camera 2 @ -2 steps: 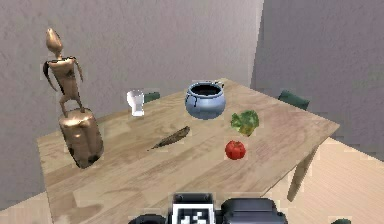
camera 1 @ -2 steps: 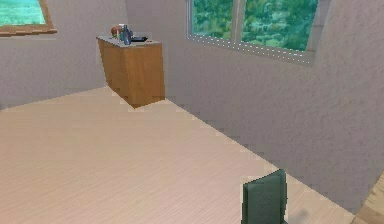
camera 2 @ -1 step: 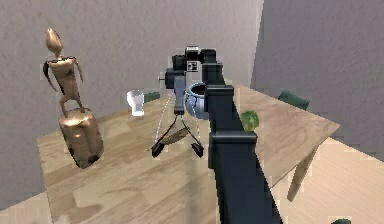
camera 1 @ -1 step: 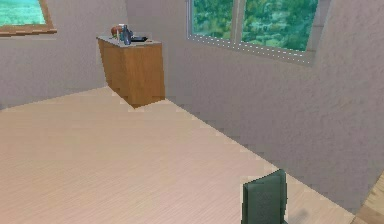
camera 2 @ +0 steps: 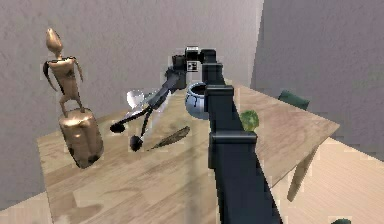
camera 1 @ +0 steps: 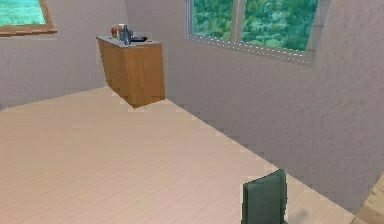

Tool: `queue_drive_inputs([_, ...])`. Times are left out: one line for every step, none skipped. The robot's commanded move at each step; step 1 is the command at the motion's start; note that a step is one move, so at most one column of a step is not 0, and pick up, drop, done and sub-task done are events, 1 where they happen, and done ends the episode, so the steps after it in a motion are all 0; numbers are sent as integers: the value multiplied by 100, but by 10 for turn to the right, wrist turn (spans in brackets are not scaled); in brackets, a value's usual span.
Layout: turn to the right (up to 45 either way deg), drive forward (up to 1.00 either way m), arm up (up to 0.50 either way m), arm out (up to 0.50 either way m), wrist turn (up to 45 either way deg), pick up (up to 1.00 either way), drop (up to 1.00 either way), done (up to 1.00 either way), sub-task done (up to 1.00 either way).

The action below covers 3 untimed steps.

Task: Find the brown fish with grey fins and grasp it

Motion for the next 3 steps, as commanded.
queue_drive_inputs([0, 0, 0, 0, 450, 0, 0, 0, 0])
queue_drive_inputs([0, 0, 0, 0, 150, 0, 0, 0, 0])
queue_drive_inputs([0, 0, -30, 0, 0, 0, 0, 0, 0])
